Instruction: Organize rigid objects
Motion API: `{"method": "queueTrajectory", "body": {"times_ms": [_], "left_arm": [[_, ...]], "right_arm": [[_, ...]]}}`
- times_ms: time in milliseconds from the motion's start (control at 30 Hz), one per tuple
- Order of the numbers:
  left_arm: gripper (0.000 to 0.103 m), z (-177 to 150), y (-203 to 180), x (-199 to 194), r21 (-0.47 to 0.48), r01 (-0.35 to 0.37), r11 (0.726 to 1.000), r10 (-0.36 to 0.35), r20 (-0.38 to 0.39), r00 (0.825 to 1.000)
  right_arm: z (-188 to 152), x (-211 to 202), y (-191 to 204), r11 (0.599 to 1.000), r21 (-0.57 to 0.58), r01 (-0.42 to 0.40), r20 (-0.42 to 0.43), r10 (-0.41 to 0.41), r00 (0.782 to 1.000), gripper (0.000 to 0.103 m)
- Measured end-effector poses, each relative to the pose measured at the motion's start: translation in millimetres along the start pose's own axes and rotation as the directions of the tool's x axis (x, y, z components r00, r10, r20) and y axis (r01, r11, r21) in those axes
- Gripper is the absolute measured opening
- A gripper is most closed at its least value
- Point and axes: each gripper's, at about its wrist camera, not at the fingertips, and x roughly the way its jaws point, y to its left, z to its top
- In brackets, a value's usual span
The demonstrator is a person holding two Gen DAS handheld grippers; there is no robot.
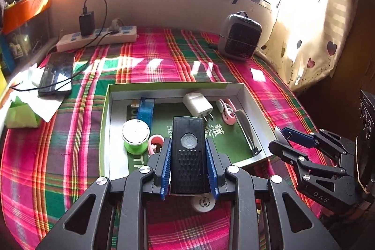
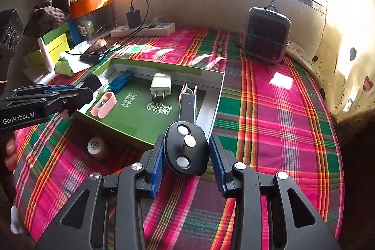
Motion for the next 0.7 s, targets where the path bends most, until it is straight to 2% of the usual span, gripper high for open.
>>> {"method": "queueTrajectory", "body": {"times_ms": [367,700], "left_arm": [[0.026,33,12,44,-0.020,-0.018,1.000,0.018,-0.046,0.999],[0.026,43,9,77,-0.003,-0.031,1.000,0.031,-0.088,0.996]], "right_arm": [[26,36,7,0.998,-0.036,-0.056,-0.035,0.055,0.998,0.038],[33,57,19,0.992,-0.078,-0.096,-0.062,0.091,0.994,0.038]]}}
